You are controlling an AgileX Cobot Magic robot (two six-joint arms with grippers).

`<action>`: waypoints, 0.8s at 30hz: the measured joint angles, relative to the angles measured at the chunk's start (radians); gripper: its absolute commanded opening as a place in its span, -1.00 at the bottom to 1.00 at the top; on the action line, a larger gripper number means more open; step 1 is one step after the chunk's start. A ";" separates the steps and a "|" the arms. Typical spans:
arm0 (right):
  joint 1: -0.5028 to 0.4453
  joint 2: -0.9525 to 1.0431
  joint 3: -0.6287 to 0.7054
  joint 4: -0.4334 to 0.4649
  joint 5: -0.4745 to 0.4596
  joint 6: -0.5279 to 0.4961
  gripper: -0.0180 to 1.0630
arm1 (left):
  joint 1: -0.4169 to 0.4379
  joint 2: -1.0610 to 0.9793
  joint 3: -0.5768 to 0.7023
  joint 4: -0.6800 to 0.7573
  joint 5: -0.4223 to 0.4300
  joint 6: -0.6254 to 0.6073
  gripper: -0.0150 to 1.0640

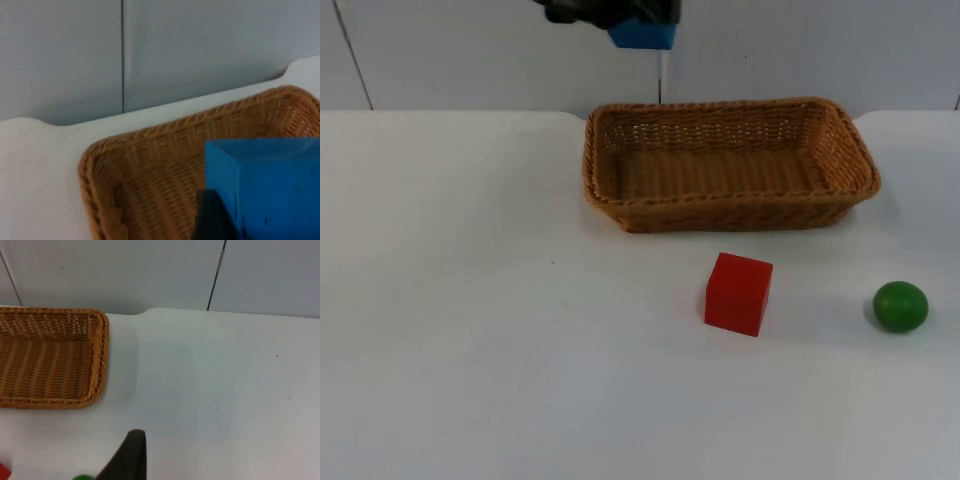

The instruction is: Place all geometric objects except the red cube into the basket.

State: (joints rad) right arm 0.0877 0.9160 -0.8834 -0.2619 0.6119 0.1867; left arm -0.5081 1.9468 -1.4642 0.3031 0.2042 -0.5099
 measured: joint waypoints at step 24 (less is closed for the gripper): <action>0.000 0.000 0.000 0.000 0.000 -0.003 0.95 | -0.018 0.501 -0.358 -0.049 0.104 0.002 -0.97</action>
State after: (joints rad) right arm 0.0877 0.9160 -0.8834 -0.2619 0.6119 0.1837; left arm -0.5257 2.4475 -1.8224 0.2546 0.3084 -0.5080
